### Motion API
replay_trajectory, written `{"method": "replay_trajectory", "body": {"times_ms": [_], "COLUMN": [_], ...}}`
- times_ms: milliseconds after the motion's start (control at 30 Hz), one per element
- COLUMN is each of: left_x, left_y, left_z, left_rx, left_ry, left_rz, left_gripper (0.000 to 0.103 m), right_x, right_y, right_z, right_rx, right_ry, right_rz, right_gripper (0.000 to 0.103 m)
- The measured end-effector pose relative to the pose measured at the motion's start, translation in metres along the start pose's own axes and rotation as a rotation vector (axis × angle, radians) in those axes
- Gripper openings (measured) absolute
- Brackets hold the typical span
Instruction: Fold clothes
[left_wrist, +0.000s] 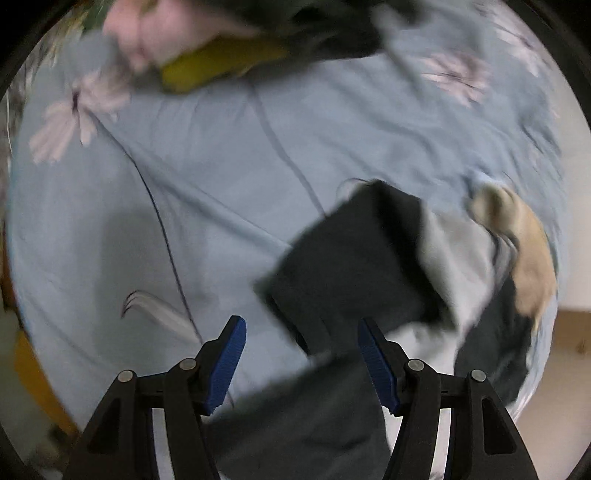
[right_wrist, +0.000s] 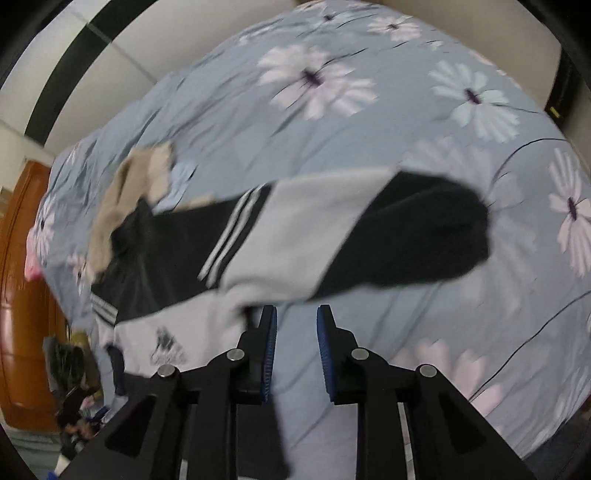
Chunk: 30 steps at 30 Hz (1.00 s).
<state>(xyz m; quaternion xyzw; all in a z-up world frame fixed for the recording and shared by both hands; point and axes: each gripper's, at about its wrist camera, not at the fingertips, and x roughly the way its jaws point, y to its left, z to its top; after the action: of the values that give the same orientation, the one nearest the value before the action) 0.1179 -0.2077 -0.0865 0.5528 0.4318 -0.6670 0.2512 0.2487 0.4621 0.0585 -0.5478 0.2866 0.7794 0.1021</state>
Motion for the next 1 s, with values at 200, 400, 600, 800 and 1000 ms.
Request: {"method": "replay_trajectory", "body": {"times_ms": [200,400,600,800,1000], "left_x": [0.046,0.07,0.017,-0.063,-0.014], "left_y": [-0.001,-0.038,-0.103,-0.169,-0.145], "left_z": [0.028,0.024,0.012,-0.013,-0.087], "left_rx": [0.092,0.356,0.705,1.054,1.318], "left_ry": [0.033,0.087,-0.126,-0.521,-0.408], "left_rz": [0.015,0.014,0.048,0.099,0.195], "left_gripper": [0.067,0.061,0.01,0.009,0.01], "right_x": [0.036,0.066,0.074,0.073,0.086], "right_y": [0.083,0.148,0.181,0.194,0.191], "right_z": [-0.03,-0.029,-0.025,-0.02,-0.023], "right_rx": [-0.125,-0.225,-0.266,-0.283,-0.237], "right_ry": [0.092,0.139,0.154,0.144,0.17], "right_rz": [-0.022,-0.02,-0.001,0.009,0.024], "right_gripper": [0.023,0.023,0.023,0.023,0.023]}}
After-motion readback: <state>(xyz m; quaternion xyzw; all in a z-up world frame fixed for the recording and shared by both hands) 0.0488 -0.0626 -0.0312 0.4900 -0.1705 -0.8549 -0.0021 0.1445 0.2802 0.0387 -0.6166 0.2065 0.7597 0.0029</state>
